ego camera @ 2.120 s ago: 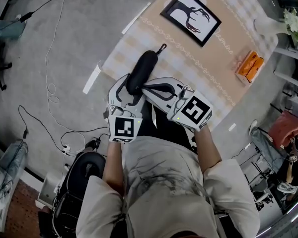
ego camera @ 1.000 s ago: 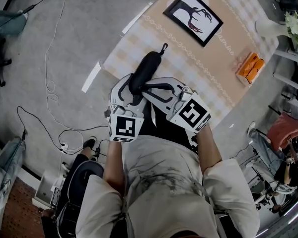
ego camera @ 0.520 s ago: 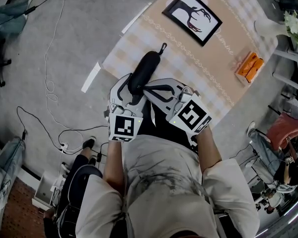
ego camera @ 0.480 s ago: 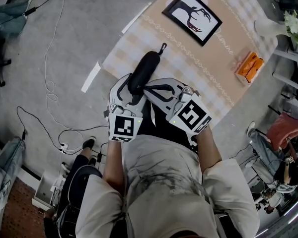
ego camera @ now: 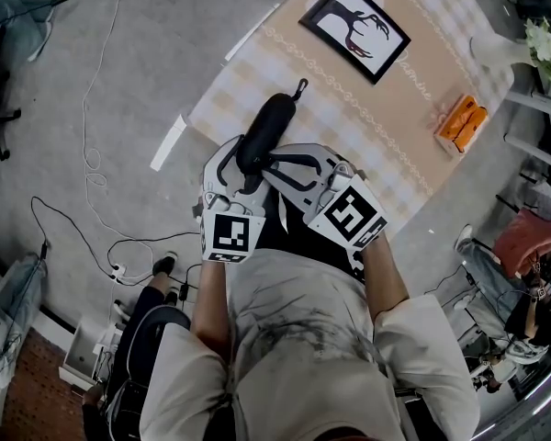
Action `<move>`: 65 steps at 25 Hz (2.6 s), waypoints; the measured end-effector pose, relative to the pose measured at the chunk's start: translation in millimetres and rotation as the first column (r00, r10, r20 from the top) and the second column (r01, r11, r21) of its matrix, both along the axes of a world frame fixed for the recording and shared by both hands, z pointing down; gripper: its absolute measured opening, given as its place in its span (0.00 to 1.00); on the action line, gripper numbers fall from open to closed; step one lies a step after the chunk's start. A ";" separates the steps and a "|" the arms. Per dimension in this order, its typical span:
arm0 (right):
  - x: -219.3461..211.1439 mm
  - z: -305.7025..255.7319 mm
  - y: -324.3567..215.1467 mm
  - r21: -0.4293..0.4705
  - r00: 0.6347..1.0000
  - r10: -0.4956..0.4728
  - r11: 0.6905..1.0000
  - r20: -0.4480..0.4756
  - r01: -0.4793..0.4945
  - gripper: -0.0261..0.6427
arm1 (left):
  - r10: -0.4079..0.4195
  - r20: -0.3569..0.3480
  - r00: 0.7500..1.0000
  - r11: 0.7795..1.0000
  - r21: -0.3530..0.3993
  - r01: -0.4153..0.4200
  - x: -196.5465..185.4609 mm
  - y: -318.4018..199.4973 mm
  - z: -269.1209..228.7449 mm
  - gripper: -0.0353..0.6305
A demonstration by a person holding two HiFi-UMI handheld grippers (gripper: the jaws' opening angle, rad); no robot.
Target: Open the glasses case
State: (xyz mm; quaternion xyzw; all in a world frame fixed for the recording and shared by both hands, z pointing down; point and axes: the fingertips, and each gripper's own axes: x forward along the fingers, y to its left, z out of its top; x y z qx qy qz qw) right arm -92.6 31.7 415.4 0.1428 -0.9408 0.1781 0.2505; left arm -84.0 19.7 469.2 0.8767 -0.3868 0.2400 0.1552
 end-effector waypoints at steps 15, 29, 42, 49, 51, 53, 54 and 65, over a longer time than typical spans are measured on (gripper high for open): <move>-1.6 3.0 0.4 -0.024 0.989 0.109 0.993 -0.103 -0.113 0.22 | -0.067 0.040 0.997 0.998 -0.012 0.067 3.3 -5.2 3.5 0.47; 7.6 2.3 1.2 -0.050 0.988 0.132 0.989 -0.085 -0.136 0.09 | -0.040 0.033 0.999 0.999 -0.010 0.041 6.0 0.4 1.2 0.47; 8.4 -1.3 -0.4 -0.077 0.988 0.149 0.986 -0.029 -0.151 0.08 | -0.028 0.024 0.999 1.000 -0.009 0.028 5.7 0.5 0.1 0.47; 6.5 -3.0 -0.6 -0.078 0.989 0.147 0.986 -0.014 -0.147 0.09 | -0.024 0.029 0.999 1.000 -0.007 0.024 9.6 0.8 0.8 0.47; 5.9 -1.9 -1.7 -0.071 0.988 0.151 0.986 -0.027 -0.152 0.09 | -0.025 0.034 0.999 1.000 -0.008 0.025 11.8 0.8 1.3 0.47; 6.1 -1.3 -2.4 -0.070 0.988 0.151 0.986 -0.037 -0.153 0.09 | -0.028 0.035 0.999 1.000 -0.010 0.029 12.2 0.5 1.5 0.47; 6.1 -1.1 -2.2 -0.069 0.988 0.147 0.986 -0.042 -0.150 0.09 | -0.029 0.036 0.999 1.000 -0.010 0.029 12.1 0.6 1.6 0.47; 10.1 -2.3 -3.5 -0.026 0.987 0.128 0.991 -0.093 -0.130 0.09 | -0.017 0.014 1.000 1.000 -0.010 0.017 13.3 1.5 0.8 0.47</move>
